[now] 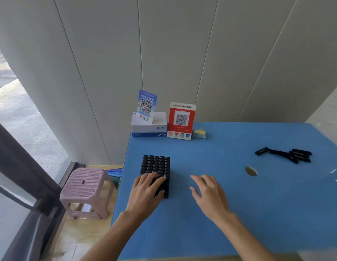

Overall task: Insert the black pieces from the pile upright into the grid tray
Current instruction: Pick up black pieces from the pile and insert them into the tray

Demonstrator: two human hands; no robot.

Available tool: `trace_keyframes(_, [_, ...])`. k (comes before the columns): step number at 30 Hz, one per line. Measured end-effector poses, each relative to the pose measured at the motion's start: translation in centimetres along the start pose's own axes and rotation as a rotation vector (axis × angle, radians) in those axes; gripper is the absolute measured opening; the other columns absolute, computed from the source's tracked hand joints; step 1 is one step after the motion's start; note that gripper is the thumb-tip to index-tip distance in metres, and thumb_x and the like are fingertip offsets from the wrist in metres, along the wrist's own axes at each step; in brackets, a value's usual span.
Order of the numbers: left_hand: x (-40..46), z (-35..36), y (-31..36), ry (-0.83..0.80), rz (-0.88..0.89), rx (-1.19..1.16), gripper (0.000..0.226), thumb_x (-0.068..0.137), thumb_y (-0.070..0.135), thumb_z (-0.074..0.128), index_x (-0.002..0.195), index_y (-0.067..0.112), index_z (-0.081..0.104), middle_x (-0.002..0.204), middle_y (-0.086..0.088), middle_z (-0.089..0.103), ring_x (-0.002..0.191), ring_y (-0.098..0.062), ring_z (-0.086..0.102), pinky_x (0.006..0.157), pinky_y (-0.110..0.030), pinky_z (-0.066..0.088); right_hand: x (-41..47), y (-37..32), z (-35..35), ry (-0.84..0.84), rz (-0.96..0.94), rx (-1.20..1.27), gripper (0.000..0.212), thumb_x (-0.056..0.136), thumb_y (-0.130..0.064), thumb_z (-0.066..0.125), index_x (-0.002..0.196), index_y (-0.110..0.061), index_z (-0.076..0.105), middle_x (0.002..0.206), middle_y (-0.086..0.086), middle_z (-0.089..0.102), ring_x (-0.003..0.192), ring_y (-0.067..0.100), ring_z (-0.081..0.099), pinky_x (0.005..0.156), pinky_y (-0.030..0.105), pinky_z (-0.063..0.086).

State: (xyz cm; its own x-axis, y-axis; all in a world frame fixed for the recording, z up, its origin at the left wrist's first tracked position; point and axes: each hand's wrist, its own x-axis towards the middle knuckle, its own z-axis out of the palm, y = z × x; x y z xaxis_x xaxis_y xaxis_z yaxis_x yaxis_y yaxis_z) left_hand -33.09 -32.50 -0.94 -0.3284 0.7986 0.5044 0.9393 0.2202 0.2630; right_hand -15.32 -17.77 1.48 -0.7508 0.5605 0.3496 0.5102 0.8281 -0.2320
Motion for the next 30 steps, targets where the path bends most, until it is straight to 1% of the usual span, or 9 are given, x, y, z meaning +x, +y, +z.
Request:
trace_keyframes(4, [0.6,1.4,4.3,-0.017,-0.026,0.023,0.048,0.065,0.025,0.081,0.11,0.02,0.064,0.11,0.001,0.061,0.103,-0.019,0.049,0.092,-0.03,0.032,-1.7,4.0,-2.3,-0.033,0.026,-0.003,0.035,0.072,-0.026,0.077,0.105,-0.019,0.065,0.081,-0.003,0.061,0.076,0.022,0.06,0.057,0.034,0.053])
trace_keyframes(6, [0.7,2.4,7.0,-0.04,-0.062,0.03,0.048,0.066,0.029,0.081,0.11,0.021,0.064,0.111,0.001,0.061,0.104,-0.019,0.052,0.092,-0.03,0.032,-3.0,6.6,-3.7,-0.058,0.03,-0.008,0.035,0.075,-0.027,0.075,0.107,-0.018,0.065,0.083,-0.002,0.062,0.079,0.022,0.061,0.058,0.033,0.053])
trace_keyframes(9, [0.5,4.0,11.7,-0.065,-0.1,0.042,0.044,0.07,0.036,0.078,0.11,0.025,0.064,0.11,0.002,0.061,0.103,-0.019,0.054,0.092,-0.029,0.033,-5.2,11.2,-6.2,-0.121,0.055,-0.01,0.035,0.086,-0.032,0.062,0.119,-0.019,0.059,0.096,-0.001,0.062,0.092,0.022,0.057,0.069,0.033,0.052])
trace_keyframes(11, [0.3,5.2,15.0,-0.086,-0.103,0.069,0.043,0.069,0.038,0.078,0.109,0.028,0.064,0.109,0.004,0.062,0.1,-0.018,0.056,0.089,-0.031,0.041,-6.7,14.5,-7.8,-0.151,0.058,-0.006,0.038,0.092,-0.035,0.053,0.127,-0.02,0.053,0.105,-0.001,0.059,0.1,0.021,0.053,0.077,0.032,0.05])
trace_keyframes(13, [0.5,6.4,18.2,-0.103,-0.113,0.079,0.043,0.069,0.039,0.078,0.108,0.028,0.064,0.109,0.004,0.063,0.099,-0.018,0.059,0.085,-0.033,0.046,-8.1,17.8,-9.3,-0.161,0.065,-0.009,0.041,0.093,-0.037,0.049,0.131,-0.021,0.049,0.11,-0.002,0.058,0.105,0.019,0.051,0.081,0.031,0.048])
trace_keyframes(16, [1.3,8.2,22.7,-0.13,-0.121,0.087,0.043,0.069,0.039,0.078,0.109,0.028,0.065,0.108,0.004,0.064,0.098,-0.019,0.061,0.082,-0.034,0.049,-9.8,22.4,-11.5,-0.182,0.08,-0.023,0.043,0.094,-0.038,0.047,0.134,-0.022,0.046,0.115,-0.002,0.057,0.109,0.018,0.049,0.085,0.029,0.047])
trace_keyframes(19, [3.0,9.9,26.7,-0.154,-0.13,0.057,0.043,0.07,0.039,0.077,0.11,0.027,0.064,0.109,0.003,0.064,0.099,-0.02,0.061,0.083,-0.036,0.049,-11.1,26.4,-13.4,-0.2,0.115,-0.043,0.043,0.095,-0.039,0.046,0.134,-0.022,0.046,0.116,-0.003,0.056,0.111,0.018,0.048,0.084,0.029,0.047])
trace_keyframes(22, [4.9,11.7,29.7,-0.174,-0.108,0.045,0.042,0.07,0.039,0.077,0.108,0.028,0.065,0.108,0.004,0.065,0.098,-0.019,0.062,0.081,-0.035,0.049,-11.7,30.0,-14.7,-0.198,0.156,-0.058,0.041,0.094,-0.039,0.046,0.133,-0.023,0.047,0.113,-0.004,0.056,0.108,0.017,0.049,0.081,0.028,0.046])
trace_keyframes(30, [10.5,17.8,33.2,-0.214,-0.102,0.008,0.04,0.069,0.036,0.078,0.106,0.028,0.065,0.105,0.004,0.065,0.093,-0.018,0.062,0.079,-0.034,0.05,-10.1,38.7,-15.1,-0.264,0.215,-0.076,0.041,0.095,-0.04,0.042,0.134,-0.025,0.045,0.117,-0.006,0.056,0.113,0.015,0.047,0.082,0.026,0.047])
